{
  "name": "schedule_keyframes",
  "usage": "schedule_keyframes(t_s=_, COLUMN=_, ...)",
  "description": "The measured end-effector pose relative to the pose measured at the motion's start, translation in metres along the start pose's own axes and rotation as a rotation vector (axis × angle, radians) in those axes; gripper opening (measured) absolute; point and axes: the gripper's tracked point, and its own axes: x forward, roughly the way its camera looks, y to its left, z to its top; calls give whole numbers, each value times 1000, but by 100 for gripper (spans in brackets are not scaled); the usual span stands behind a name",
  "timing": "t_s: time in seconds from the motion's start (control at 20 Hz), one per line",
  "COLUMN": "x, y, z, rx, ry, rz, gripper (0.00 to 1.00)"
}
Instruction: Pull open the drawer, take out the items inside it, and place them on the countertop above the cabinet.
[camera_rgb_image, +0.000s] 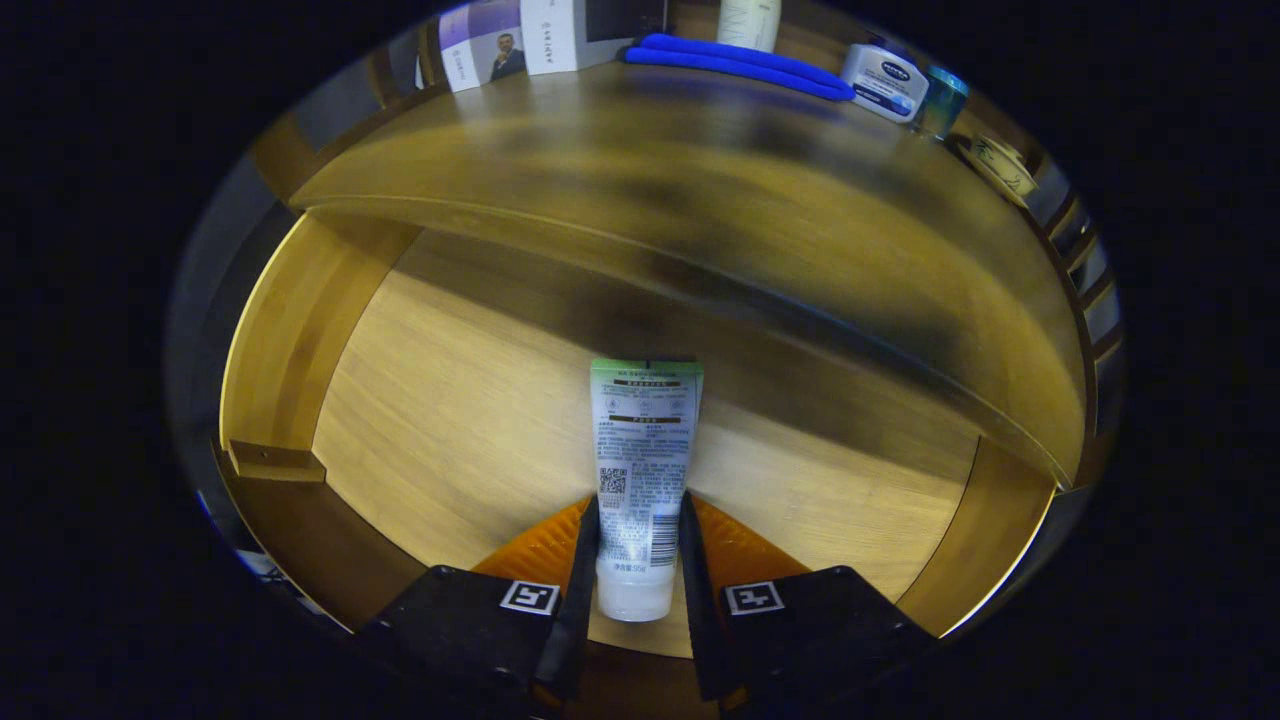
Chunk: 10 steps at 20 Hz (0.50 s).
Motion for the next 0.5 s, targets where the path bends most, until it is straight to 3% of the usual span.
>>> schedule_keyframes(t_s=0.5, x=-59, y=29, z=-1, rx=-6, ry=-116, rz=126, gripper=46)
